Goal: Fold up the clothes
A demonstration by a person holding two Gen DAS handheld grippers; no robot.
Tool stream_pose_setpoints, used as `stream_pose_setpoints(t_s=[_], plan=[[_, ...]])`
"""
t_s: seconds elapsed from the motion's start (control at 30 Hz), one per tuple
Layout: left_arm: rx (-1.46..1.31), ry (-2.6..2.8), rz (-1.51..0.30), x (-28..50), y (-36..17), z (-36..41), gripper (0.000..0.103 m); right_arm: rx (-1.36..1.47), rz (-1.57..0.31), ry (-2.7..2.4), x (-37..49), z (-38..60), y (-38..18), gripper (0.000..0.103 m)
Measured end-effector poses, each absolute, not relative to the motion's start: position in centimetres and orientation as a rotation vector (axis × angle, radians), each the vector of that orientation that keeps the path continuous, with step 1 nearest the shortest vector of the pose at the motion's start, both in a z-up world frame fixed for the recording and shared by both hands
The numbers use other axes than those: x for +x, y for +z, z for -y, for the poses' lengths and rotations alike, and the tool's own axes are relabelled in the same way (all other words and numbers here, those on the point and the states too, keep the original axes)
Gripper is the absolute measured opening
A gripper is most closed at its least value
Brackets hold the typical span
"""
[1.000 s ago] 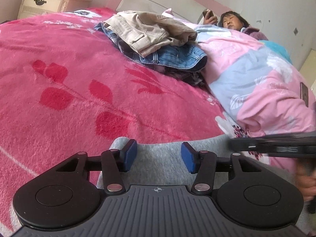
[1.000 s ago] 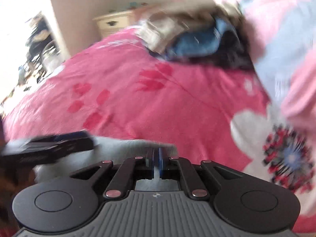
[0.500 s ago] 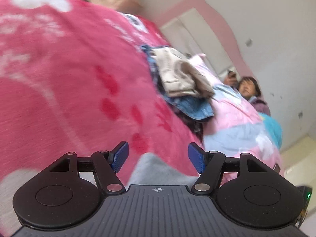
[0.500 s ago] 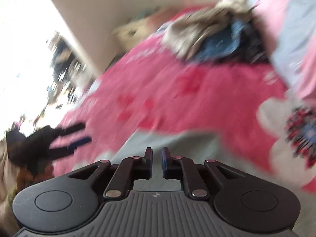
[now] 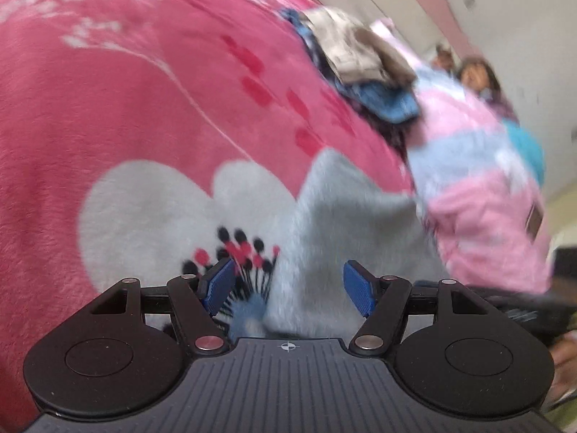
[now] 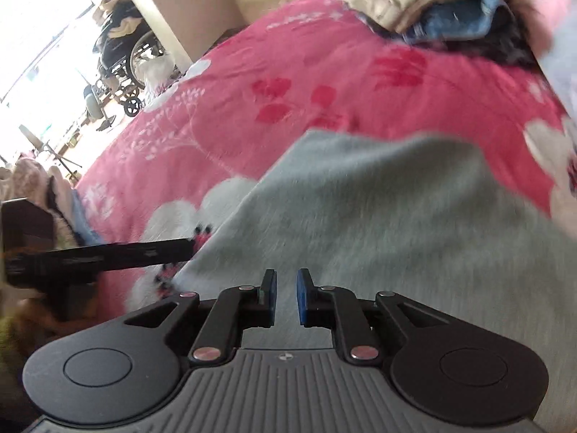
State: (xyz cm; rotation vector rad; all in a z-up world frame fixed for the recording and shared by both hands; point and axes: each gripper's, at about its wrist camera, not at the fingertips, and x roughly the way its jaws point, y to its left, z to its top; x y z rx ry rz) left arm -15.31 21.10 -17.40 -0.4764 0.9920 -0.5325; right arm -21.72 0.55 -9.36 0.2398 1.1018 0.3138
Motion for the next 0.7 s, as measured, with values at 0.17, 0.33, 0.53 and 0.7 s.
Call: stream_pose_setpoints(t_s=[0.17, 0.33, 0.53, 0.7], plan=[[-0.287, -0.532, -0.971, -16.6, -17.9, -19.3, 0.066, 0.257, -1.200, 0.247, -23.1, -1.2, -12.8, 0.018], [-0.215, -0.498, -0.927, -16.9, -16.6, -19.3, 0.066, 0.207, -1.073, 0.171, -23.4, -0.5, -10.2, 0.018], [-0.189, -0.584, -0.797, -14.1, -13.6, -15.4, 0.066, 0.253, -0.952, -0.039, -23.2, 4.4, -8.3, 0.018], [-0.122, -0.771, -0.755, -10.5, -14.6, -7.3, 0.066, 0.432, -0.997, -0.196, -23.8, 8.5, -10.7, 0.021]])
